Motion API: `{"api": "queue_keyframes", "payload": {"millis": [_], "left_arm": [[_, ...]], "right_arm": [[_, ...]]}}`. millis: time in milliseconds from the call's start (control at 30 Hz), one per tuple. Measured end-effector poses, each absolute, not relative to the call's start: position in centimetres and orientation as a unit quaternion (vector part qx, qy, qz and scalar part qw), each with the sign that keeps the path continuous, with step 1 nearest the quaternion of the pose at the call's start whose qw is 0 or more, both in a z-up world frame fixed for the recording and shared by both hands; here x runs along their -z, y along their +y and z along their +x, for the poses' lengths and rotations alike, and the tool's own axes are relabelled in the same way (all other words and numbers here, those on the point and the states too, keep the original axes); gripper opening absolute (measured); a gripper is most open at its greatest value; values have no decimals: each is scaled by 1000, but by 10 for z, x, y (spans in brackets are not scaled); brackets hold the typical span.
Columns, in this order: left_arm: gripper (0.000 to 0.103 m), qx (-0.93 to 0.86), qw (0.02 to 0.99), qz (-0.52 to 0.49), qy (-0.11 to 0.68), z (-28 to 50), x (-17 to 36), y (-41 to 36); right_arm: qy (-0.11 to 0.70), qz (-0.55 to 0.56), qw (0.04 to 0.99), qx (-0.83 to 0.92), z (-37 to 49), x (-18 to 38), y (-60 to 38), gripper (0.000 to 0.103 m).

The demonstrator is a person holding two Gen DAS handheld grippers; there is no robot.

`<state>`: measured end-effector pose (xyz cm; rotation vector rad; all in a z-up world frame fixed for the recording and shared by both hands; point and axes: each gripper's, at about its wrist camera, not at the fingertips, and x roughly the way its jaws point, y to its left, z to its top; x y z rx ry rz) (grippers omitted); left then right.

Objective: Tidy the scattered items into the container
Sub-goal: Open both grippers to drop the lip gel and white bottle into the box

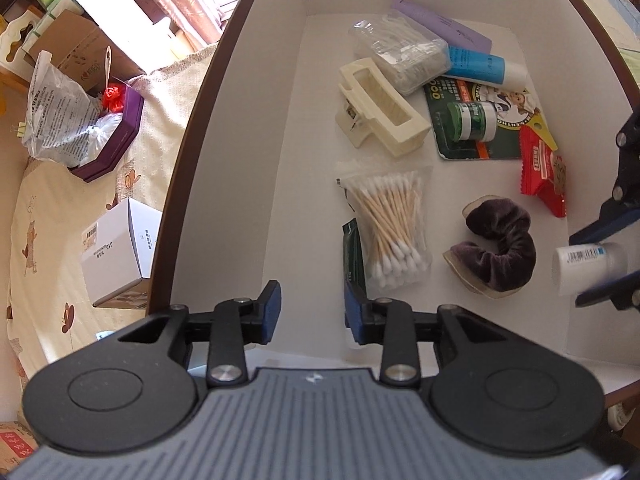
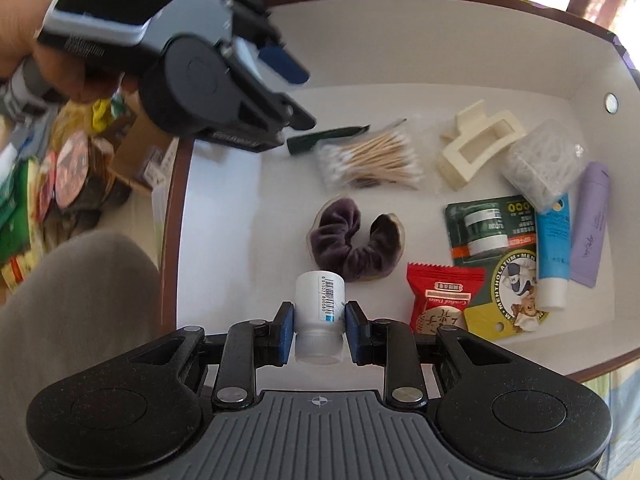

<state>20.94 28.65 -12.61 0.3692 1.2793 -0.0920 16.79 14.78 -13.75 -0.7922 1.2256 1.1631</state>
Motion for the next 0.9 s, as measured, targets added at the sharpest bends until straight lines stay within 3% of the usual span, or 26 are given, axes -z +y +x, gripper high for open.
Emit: {"api": "queue_keyframes", "payload": {"millis": [33, 67, 367, 500, 900], "left_arm": [[32, 43, 786, 174, 592, 209, 127, 286], [34, 44, 786, 176, 591, 209, 127, 285], [46, 52, 789, 194, 581, 208, 126, 276], [51, 53, 791, 197, 577, 207, 125, 273], [62, 45, 793, 198, 575, 205, 122, 265]], "right_arm": [[523, -351, 596, -498, 166, 138, 148, 68], [518, -355, 599, -497, 167, 137, 148, 77], [522, -361, 600, -488, 172, 136, 145, 78], [514, -360, 610, -483, 171, 135, 143, 92], [507, -350, 628, -477, 167, 128, 138, 92]]}}
